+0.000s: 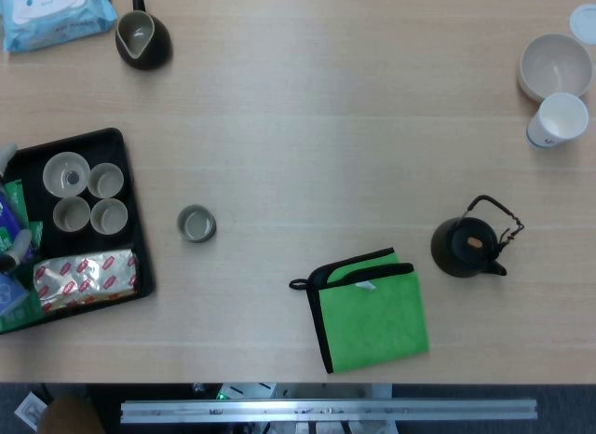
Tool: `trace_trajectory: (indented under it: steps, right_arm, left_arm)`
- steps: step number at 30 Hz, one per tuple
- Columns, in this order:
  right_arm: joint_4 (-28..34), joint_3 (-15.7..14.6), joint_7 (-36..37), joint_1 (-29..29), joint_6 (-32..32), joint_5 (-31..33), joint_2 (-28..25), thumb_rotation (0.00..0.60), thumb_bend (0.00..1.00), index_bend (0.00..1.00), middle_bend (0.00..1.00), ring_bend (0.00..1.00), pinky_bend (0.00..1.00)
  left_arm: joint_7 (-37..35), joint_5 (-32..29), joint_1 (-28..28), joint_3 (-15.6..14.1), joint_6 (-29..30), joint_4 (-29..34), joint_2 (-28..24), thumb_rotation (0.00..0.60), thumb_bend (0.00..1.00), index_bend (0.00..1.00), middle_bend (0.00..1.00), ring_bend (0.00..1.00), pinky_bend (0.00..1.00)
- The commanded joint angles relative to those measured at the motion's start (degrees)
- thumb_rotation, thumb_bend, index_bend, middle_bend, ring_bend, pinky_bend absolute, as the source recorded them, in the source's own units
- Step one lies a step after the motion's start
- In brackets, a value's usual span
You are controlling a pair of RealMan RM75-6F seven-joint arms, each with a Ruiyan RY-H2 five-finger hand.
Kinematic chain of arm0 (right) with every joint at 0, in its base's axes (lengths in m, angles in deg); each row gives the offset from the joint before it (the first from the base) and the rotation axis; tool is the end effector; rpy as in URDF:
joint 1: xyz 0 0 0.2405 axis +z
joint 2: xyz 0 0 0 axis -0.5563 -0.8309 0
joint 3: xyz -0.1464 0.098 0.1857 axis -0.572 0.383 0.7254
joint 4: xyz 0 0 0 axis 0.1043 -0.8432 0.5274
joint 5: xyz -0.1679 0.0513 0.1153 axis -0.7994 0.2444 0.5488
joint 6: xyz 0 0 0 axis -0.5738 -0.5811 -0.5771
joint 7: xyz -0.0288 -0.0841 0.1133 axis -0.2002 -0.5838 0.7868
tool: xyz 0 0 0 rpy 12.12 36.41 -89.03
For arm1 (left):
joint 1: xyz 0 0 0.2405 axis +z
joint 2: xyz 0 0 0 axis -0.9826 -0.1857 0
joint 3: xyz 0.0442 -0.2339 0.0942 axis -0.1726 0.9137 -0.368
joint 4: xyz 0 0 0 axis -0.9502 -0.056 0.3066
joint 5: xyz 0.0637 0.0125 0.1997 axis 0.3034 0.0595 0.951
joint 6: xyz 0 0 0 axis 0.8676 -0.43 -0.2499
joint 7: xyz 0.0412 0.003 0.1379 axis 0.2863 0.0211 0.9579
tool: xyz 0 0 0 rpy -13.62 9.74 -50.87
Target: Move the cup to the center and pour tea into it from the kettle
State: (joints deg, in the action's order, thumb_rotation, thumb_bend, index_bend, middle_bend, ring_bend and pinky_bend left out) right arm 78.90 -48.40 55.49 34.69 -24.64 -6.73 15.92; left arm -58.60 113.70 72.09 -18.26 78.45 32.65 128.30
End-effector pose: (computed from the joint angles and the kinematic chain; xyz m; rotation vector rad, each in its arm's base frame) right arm -0.3021 -0.1546 0.1772 1.3704 -0.9316 0.9371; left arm -0.2826 0.1825 0.1533 -1.4787 -0.9436 -0.8488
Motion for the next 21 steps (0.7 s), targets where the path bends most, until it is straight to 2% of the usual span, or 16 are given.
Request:
trace_trajectory:
  steps: [1,12,21]
  right_arm:
    - [-0.14,0.02,0.09,0.11,0.18,-0.03,0.06,0.6,0.11,0.35,0.31,0.2,0.13]
    - [0.42,0.19,0.62,1.46,1.72,-0.89,-0.84,0.6,0.11,0.35,0.31,0.2,0.13]
    - [2.88,-0.83,-1.92,4.34,5.48,-4.44,-1.74,0.6,0.11,0.35,0.31,0.2,0.13]
  left_arm:
    - [0.07,-0.06,0.01,0.0,-0.01,-0.01,0.07,0.6,0.28,0.05,0.04,0.02,0.02]
    - [0.26,-0.1,0.18,0.04,0.4,0.34,0.1,0.6,0.28,0.05,0.04,0.02,0.02]
    - [0.3,-0.2,0.11,0.05,0.23,0.42,-0.11,0.6,0.28,0.05,0.04,0.02,0.02]
